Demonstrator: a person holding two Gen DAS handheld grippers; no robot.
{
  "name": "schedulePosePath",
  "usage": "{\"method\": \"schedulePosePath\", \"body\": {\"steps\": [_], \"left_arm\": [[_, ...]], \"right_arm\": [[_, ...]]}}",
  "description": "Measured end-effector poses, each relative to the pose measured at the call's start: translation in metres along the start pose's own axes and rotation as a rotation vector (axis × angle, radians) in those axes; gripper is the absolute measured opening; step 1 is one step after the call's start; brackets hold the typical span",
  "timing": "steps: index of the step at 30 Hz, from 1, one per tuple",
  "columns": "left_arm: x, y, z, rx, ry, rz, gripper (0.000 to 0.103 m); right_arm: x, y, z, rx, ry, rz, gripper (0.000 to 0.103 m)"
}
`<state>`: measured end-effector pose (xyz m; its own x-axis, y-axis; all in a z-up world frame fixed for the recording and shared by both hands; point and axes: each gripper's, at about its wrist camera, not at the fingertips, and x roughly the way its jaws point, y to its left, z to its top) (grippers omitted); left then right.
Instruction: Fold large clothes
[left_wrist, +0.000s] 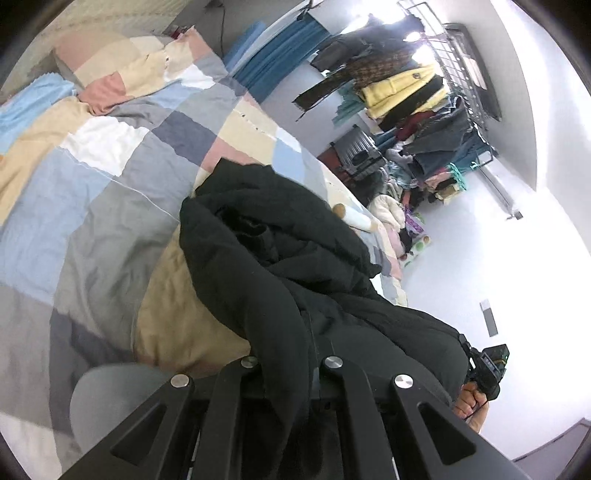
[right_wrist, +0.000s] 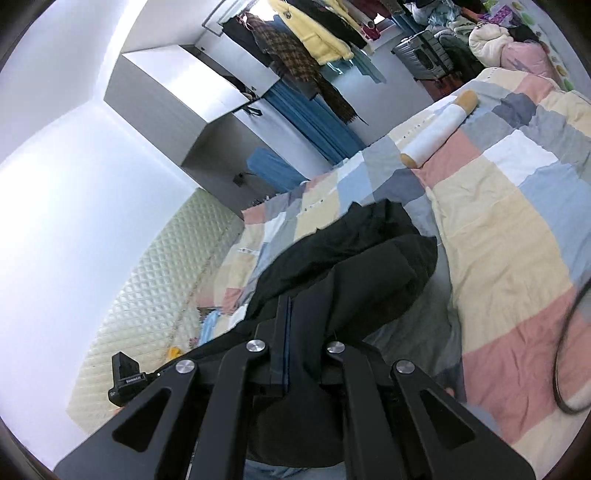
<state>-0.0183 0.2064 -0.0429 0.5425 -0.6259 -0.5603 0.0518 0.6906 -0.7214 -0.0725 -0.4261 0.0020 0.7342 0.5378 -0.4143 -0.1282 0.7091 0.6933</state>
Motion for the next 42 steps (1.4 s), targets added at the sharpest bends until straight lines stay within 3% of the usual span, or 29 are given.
{"method": "schedulePosePath", "body": {"steps": [7, 14, 22, 27, 32, 36, 42], "left_arm": [[-0.049, -0.041, -0.023, 0.073, -0.043, -0.015, 0.006], [-0.045, -0.074, 0.003, 0.194, -0.090, 0.012, 0.006], [-0.001, -0.085, 0.075, 0.198, -0.118, 0.086, 0.006], [0.028, -0.093, 0.120, 0.169, -0.149, 0.114, 0.007], [0.061, -0.106, 0.156, 0.236, -0.190, 0.231, 0.007], [0.098, -0.104, 0.188, 0.195, -0.193, 0.309, 0.007], [0.171, -0.076, 0.224, 0.142, -0.157, 0.422, 0.008]], "right_arm": [[-0.047, 0.016, -0.008, 0.023, -0.046, 0.025, 0.004], [-0.045, 0.015, 0.020, 0.023, -0.106, -0.011, 0.005], [-0.001, 0.005, 0.071, 0.036, -0.100, -0.047, 0.005], [0.029, 0.002, 0.104, 0.034, -0.168, -0.101, 0.005], [0.066, -0.002, 0.138, 0.038, -0.193, -0.152, 0.005], [0.103, -0.003, 0.157, -0.016, -0.206, -0.257, 0.005], [0.170, -0.033, 0.173, -0.076, -0.146, -0.383, 0.005]]}}
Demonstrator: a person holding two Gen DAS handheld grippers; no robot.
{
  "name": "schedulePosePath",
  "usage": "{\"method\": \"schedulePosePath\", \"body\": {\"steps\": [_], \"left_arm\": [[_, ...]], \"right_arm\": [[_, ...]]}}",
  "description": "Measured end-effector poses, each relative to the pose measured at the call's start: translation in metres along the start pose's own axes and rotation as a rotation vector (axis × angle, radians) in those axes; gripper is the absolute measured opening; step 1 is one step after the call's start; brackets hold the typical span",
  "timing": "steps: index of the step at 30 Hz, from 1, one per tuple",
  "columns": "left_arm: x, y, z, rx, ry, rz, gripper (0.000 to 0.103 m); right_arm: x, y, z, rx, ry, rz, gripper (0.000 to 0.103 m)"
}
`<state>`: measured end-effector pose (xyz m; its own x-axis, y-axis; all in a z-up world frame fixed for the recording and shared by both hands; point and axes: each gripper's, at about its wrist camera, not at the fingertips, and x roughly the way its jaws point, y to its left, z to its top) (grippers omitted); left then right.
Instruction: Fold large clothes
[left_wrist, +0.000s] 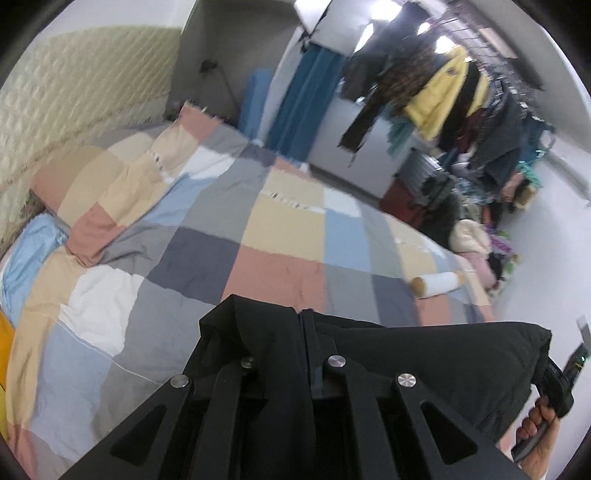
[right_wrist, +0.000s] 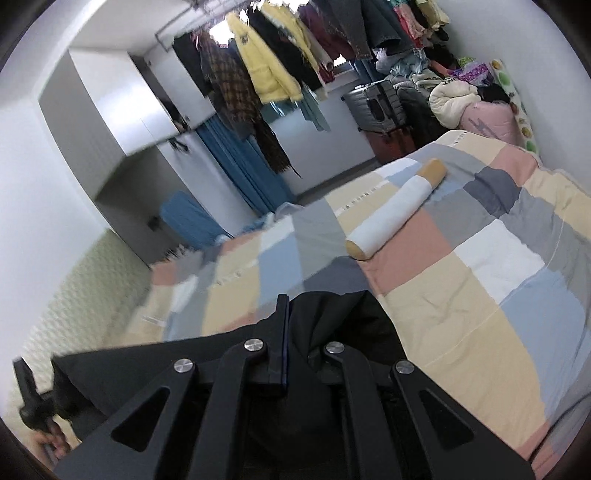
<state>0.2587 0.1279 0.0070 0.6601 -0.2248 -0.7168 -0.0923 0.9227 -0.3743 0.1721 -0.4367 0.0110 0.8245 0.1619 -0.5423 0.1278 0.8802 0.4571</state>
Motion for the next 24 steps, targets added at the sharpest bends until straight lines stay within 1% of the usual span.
{"method": "schedulePosePath", "body": {"steps": [3, 5, 8, 11, 15, 17, 20, 22, 24], "left_arm": [[0.044, 0.004, 0.002, -0.007, 0.037, 0.036, 0.008], [0.079, 0.003, 0.002, 0.012, 0.066, 0.072, 0.008], [0.116, 0.001, -0.002, 0.034, 0.100, 0.119, 0.008], [0.152, 0.004, -0.010, 0.032, 0.149, 0.131, 0.009], [0.187, 0.008, -0.028, 0.036, 0.200, 0.133, 0.009], [0.195, 0.011, -0.037, 0.025, 0.215, 0.119, 0.009], [0.189, 0.015, -0.041, 0.003, 0.203, 0.088, 0.009], [0.179, 0.020, -0.043, -0.010, 0.193, 0.051, 0.009], [0.168, 0.027, -0.045, -0.048, 0.204, -0.002, 0.009]], "right_arm": [[0.032, -0.007, -0.005, -0.032, 0.040, -0.044, 0.005], [0.059, -0.016, -0.008, -0.046, 0.073, -0.079, 0.005], [0.094, -0.026, -0.017, -0.071, 0.128, -0.106, 0.005], [0.128, -0.042, -0.031, -0.078, 0.179, -0.123, 0.005], [0.156, -0.063, -0.051, -0.043, 0.238, -0.106, 0.005], [0.164, -0.069, -0.060, -0.028, 0.257, -0.098, 0.004], [0.164, -0.073, -0.068, -0.008, 0.256, -0.079, 0.003], [0.158, -0.073, -0.069, 0.012, 0.246, -0.066, 0.004], [0.150, -0.074, -0.068, 0.037, 0.242, -0.046, 0.007]]}}
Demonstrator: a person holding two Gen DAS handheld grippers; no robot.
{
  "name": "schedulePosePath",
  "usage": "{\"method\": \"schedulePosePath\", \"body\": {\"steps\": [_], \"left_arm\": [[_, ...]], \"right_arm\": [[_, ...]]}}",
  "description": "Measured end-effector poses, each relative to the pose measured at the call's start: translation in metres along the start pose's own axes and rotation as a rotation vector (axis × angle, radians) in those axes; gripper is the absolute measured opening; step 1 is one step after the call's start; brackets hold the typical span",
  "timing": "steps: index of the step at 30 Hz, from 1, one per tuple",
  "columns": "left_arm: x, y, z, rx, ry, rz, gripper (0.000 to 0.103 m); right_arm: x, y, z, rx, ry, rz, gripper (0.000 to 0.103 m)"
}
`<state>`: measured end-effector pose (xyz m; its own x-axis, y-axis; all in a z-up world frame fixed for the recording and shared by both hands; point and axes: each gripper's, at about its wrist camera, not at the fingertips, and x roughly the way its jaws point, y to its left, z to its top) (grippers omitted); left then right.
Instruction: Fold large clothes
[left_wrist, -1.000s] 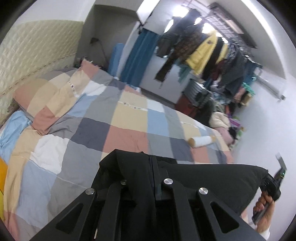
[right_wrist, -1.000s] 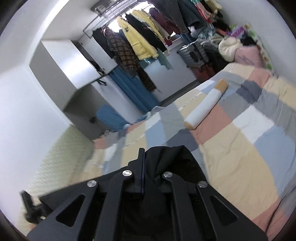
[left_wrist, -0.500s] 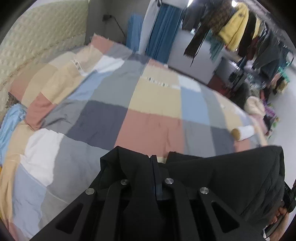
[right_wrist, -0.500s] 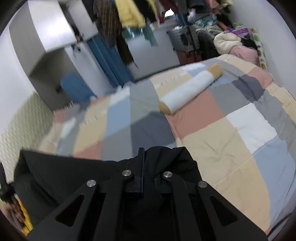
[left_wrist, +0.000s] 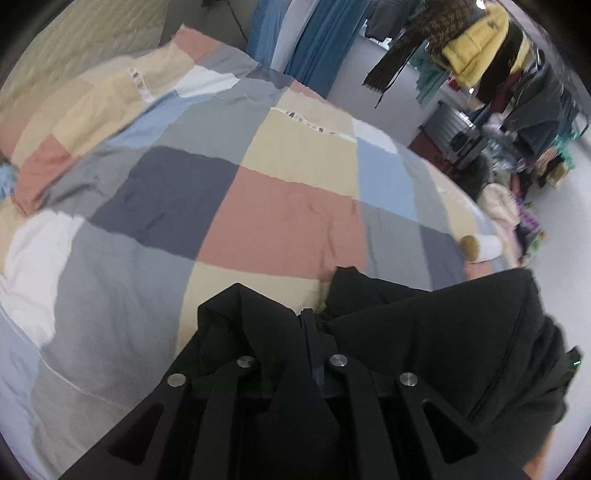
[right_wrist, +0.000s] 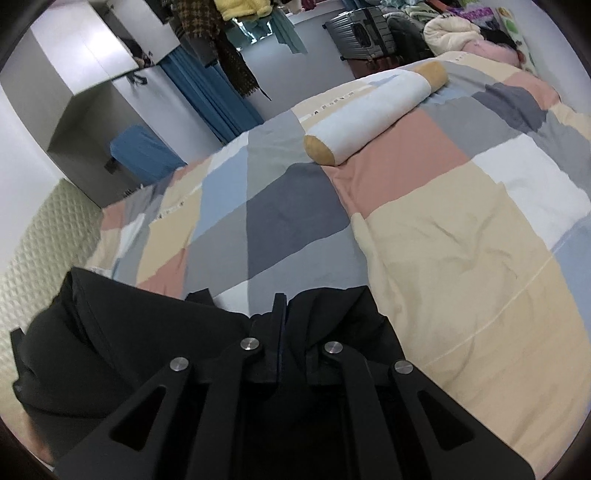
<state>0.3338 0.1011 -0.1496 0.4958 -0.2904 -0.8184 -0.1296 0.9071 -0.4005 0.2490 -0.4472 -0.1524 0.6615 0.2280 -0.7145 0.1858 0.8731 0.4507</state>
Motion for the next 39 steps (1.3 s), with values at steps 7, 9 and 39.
{"method": "schedulePosePath", "body": {"steps": [7, 9, 39], "left_arm": [[-0.068, 0.034, -0.018, -0.133, 0.013, -0.270, 0.031], [-0.089, 0.046, -0.023, -0.201, 0.015, -0.312, 0.077], [0.027, -0.133, -0.024, 0.294, -0.109, 0.046, 0.081]], "right_arm": [[-0.055, -0.017, -0.008, 0.129, 0.005, 0.147, 0.047], [-0.082, -0.017, -0.008, 0.121, -0.049, 0.135, 0.070], [0.025, 0.157, -0.059, -0.401, 0.002, -0.009, 0.072]]}}
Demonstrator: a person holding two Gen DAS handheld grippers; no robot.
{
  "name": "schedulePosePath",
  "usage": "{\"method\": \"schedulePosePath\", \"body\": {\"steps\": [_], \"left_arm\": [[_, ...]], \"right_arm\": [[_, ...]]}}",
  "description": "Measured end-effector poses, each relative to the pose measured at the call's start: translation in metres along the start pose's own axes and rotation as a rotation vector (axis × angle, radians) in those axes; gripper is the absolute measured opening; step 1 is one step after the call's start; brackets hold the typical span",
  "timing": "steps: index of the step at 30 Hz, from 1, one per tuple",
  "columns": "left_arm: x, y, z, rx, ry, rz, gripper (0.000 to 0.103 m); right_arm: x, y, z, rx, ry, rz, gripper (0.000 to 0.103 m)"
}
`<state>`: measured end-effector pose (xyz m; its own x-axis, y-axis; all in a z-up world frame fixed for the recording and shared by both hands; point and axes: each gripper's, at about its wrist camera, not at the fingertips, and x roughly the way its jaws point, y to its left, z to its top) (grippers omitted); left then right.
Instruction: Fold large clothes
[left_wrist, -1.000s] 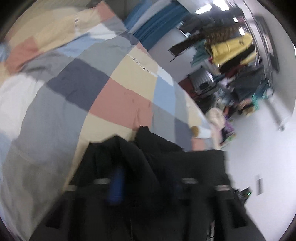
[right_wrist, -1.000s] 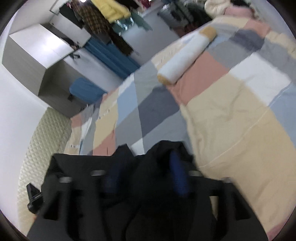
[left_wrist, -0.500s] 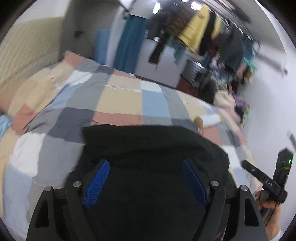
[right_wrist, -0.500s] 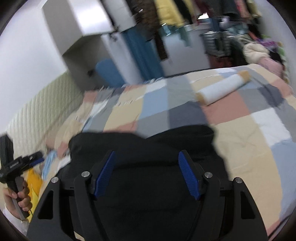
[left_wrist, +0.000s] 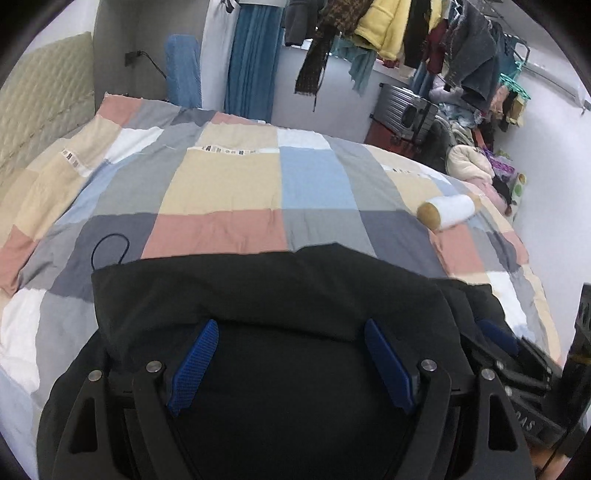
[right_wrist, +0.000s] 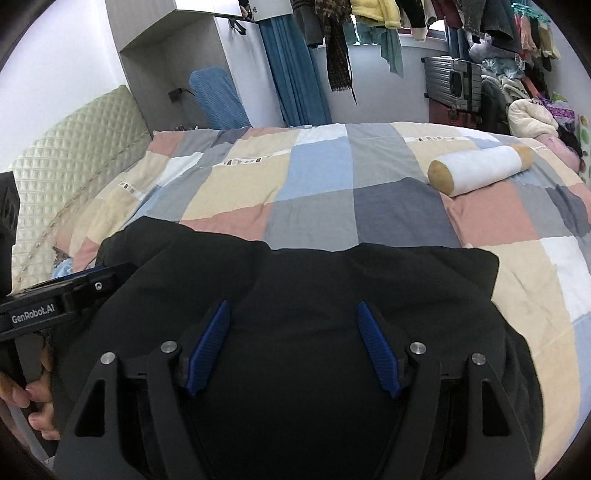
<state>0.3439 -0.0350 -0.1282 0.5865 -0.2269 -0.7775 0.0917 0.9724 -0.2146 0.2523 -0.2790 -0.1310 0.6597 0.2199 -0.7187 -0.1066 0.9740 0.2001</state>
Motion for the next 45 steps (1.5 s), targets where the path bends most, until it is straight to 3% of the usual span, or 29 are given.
{"method": "schedulePosePath", "body": {"steps": [8, 23, 31, 35, 39, 41, 45], "left_arm": [[0.032, -0.011, 0.002, 0.084, 0.001, 0.095, 0.083], [0.066, 0.000, 0.000, 0.078, -0.004, 0.112, 0.088], [0.037, 0.008, -0.004, 0.063, -0.006, 0.039, 0.088], [0.002, 0.020, -0.010, 0.075, -0.056, 0.079, 0.088], [-0.020, 0.037, -0.016, 0.118, -0.093, 0.197, 0.088], [-0.019, 0.048, -0.023, 0.100, -0.080, 0.194, 0.088], [0.003, 0.062, -0.041, 0.083, -0.043, 0.168, 0.089]], "right_arm": [[0.035, -0.006, 0.005, 0.019, 0.035, 0.013, 0.075], [0.079, 0.007, 0.003, -0.041, 0.040, -0.066, 0.077], [0.053, 0.002, -0.003, -0.029, -0.013, -0.002, 0.077], [0.020, -0.007, -0.005, -0.032, -0.039, 0.004, 0.077], [0.003, -0.017, -0.006, -0.083, -0.015, -0.010, 0.077], [0.002, -0.024, -0.011, -0.116, 0.008, -0.038, 0.077], [0.003, -0.043, -0.020, -0.058, 0.018, 0.007, 0.077]]}}
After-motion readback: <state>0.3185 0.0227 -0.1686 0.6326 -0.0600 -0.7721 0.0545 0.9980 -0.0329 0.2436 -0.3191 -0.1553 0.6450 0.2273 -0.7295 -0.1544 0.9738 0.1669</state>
